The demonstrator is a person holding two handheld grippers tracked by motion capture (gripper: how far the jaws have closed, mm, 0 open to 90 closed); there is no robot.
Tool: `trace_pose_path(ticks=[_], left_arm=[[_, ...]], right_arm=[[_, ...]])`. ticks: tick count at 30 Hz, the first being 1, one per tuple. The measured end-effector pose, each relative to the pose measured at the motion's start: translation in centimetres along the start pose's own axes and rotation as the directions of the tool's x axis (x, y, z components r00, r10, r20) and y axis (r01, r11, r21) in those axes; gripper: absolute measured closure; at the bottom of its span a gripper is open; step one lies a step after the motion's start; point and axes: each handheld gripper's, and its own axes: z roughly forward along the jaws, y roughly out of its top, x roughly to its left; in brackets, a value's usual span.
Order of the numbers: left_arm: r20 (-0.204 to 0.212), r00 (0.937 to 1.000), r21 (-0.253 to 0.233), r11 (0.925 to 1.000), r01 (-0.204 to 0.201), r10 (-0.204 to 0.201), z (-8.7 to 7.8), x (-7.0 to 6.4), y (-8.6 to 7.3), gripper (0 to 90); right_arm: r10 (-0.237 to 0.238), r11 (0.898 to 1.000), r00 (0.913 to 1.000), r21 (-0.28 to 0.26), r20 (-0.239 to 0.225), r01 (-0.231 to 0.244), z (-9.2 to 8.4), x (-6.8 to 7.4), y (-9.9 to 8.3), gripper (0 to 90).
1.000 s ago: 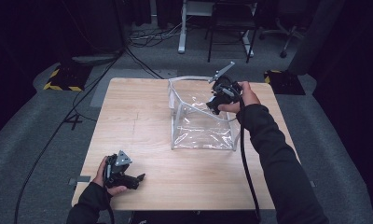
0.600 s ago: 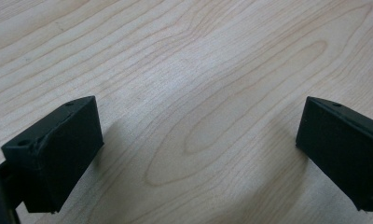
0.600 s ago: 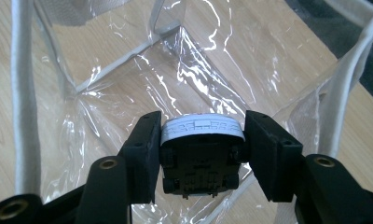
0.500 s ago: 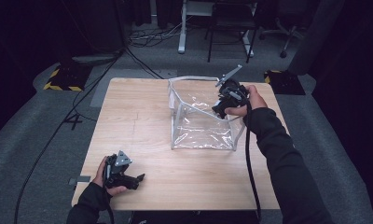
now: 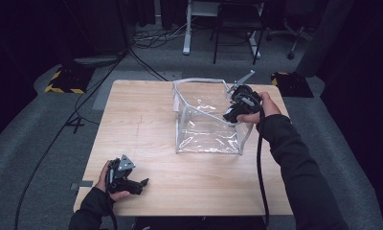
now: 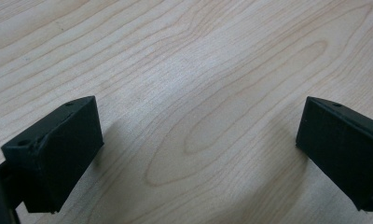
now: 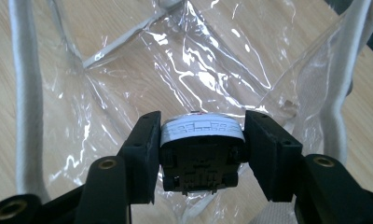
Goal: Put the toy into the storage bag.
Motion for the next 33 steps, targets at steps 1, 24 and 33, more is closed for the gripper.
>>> trace_pose_path(ticks=[1, 24, 33], left_arm=[[0.001, 1.0, 0.001, 1.0, 0.0, 0.0, 0.0, 0.0, 0.0, 0.7], [0.001, 1.0, 0.001, 1.0, 0.0, 0.0, 0.0, 0.0, 0.0, 0.7], [0.001, 1.0, 0.0, 1.0, 0.0, 0.0, 0.0, 0.0, 0.0, 0.6]], right_arm=[[-0.009, 1.0, 1.0, 0.008, -0.005, 0.009, 0.0, 0.0, -0.1, 48.3], [0.009, 1.0, 0.9999, 0.025, -0.007, -0.009, -1.2, -0.6, -1.7, 48.3], [0.007, 0.999, 1.0, 0.037, -0.002, -0.007, -1.4, -0.6, -1.8, 48.2]])
